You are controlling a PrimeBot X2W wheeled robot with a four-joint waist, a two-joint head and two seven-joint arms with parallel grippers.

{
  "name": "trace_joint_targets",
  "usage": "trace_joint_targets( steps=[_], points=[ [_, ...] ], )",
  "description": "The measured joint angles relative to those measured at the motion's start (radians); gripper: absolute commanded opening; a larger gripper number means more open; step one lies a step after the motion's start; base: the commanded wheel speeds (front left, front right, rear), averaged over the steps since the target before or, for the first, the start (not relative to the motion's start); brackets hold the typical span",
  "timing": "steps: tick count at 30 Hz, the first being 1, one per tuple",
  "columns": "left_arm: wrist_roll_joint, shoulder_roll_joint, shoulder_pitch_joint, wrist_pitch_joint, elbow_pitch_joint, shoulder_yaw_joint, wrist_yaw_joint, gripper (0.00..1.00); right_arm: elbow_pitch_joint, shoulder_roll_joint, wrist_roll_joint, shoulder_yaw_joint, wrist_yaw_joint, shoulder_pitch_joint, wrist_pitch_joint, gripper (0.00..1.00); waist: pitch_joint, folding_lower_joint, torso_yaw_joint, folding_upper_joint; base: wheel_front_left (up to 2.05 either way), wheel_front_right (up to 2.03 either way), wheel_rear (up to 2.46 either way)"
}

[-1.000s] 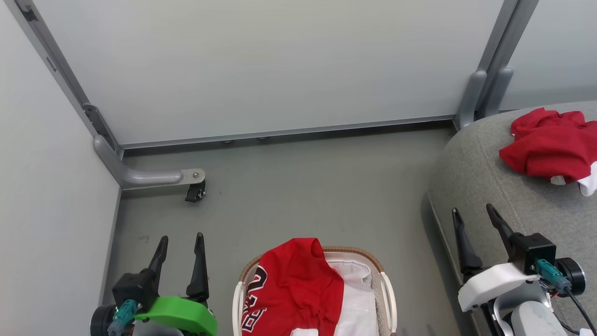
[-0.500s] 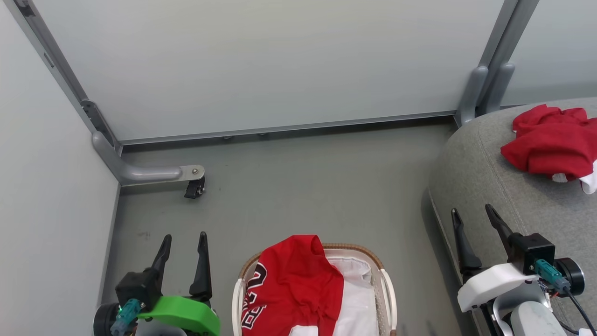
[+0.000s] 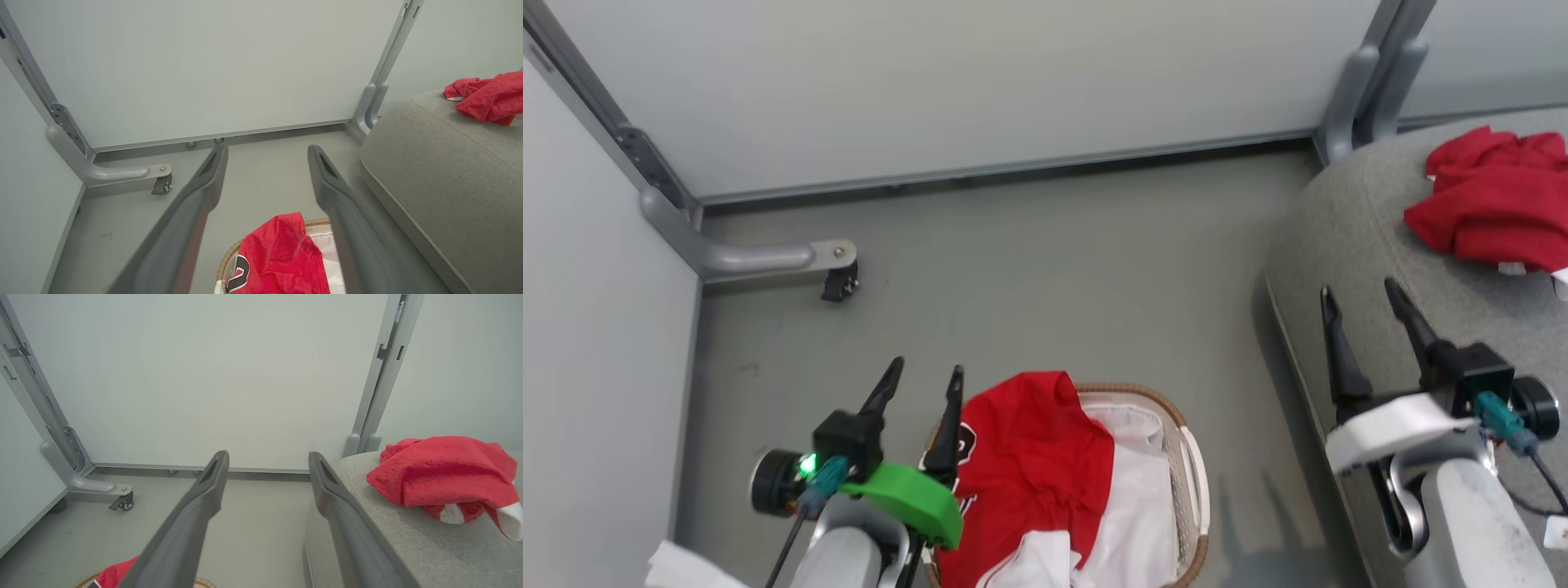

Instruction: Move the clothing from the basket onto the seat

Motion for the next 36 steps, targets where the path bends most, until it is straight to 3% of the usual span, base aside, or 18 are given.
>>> trace_joint_targets(
  steps=[9, 15, 23, 36],
  points=[
    [0.013, -0.003, -0.200, 0.014, 0.365, -0.228, -0.019, 1.00, -0.036, -0.001, -0.001, 0.035, 0.000, -0.135, 0.000, 1.00, 0.153, 0.0000, -0.058, 0.0000, 0.00, 0.00, 0.00],
    [0.020, -0.003, -0.286, 0.031, 0.577, -0.316, -0.022, 1.00, -0.102, -0.003, 0.014, 0.100, 0.000, -0.185, 0.000, 1.00, 0.239, 0.0001, -0.141, 0.0000, 0.00, 0.00, 0.00],
    [0.046, -0.002, -0.415, 0.053, 0.726, -0.380, -0.023, 1.00, -0.194, -0.003, 0.051, 0.131, 0.000, -0.246, 0.000, 1.00, 0.387, 0.0001, -0.238, 0.0000, 0.00, 0.00, 0.00],
    [0.106, 0.104, -0.575, 0.101, 0.814, -0.437, 0.044, 1.00, -0.279, -0.003, 0.156, 0.202, 0.000, -0.321, 0.000, 1.00, 0.648, 0.0002, -0.385, 0.0000, 0.00, 0.00, 0.00]
  ],
)
